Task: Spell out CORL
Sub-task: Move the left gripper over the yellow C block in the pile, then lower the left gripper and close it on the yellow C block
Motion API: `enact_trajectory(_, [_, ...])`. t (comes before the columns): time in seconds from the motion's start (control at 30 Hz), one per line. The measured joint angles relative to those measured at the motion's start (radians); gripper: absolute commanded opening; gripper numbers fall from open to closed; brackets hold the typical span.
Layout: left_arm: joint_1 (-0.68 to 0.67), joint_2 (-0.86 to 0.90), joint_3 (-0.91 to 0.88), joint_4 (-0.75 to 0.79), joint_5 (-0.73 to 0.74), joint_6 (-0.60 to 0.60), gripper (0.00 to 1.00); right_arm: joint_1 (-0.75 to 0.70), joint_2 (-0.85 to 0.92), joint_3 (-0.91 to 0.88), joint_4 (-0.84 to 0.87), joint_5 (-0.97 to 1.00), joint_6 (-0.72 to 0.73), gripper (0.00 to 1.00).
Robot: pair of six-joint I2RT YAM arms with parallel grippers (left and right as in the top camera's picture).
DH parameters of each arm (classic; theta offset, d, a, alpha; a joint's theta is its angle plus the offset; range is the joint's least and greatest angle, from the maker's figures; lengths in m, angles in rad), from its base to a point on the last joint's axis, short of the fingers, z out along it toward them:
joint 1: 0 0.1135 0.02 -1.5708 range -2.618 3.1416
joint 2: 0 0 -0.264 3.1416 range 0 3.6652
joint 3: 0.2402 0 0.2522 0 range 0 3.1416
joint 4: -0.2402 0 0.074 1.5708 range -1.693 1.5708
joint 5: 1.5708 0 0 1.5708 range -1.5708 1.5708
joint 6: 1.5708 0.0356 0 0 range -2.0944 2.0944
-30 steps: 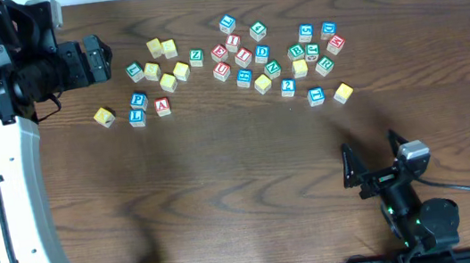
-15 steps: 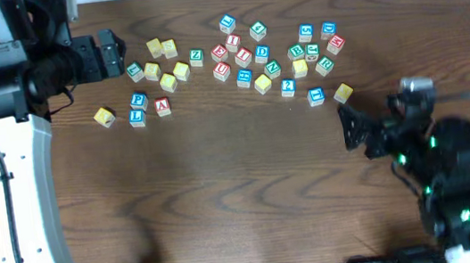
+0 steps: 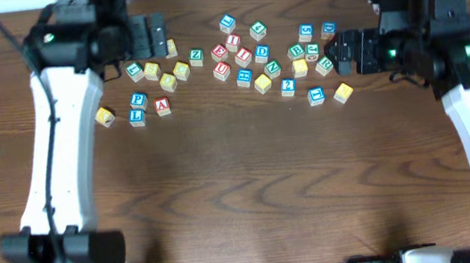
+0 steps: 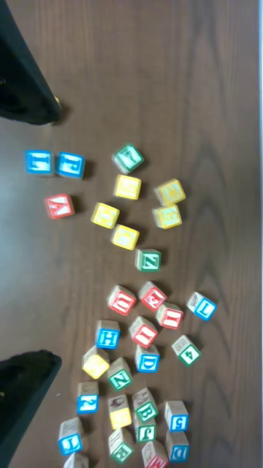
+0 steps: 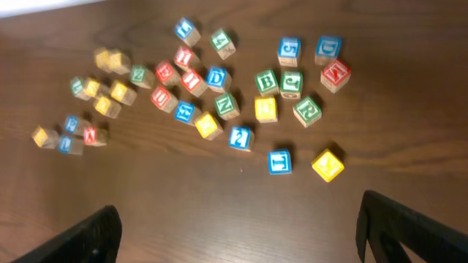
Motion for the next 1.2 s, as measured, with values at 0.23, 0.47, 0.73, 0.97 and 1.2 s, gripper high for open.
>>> enact_trajectory(0.23, [-0.034, 0.189, 0.069, 0.050, -0.038, 0.066, 0.68, 0.000, 0.066, 0.032, 0.008, 0.001, -0.015, 0.99])
enact_trajectory(0.47, [-0.034, 0.323, 0.069, 0.101, -0.045, 0.116, 0.61, 0.001, 0.066, 0.034, 0.001, -0.003, -0.015, 0.99])
enact_trajectory(0.73, [-0.040, 0.384, 0.069, 0.137, -0.045, 0.135, 0.59, 0.011, 0.066, 0.034, -0.015, -0.003, -0.016, 0.97])
enact_trajectory(0.97, [-0.068, 0.465, 0.069, 0.161, -0.074, 0.135, 0.56, 0.011, 0.066, 0.034, -0.018, -0.003, -0.016, 0.97])
enact_trajectory(1.2, [-0.078, 0.533, 0.069, 0.196, -0.116, 0.135, 0.56, 0.011, 0.066, 0.031, -0.019, -0.004, -0.016, 0.97])
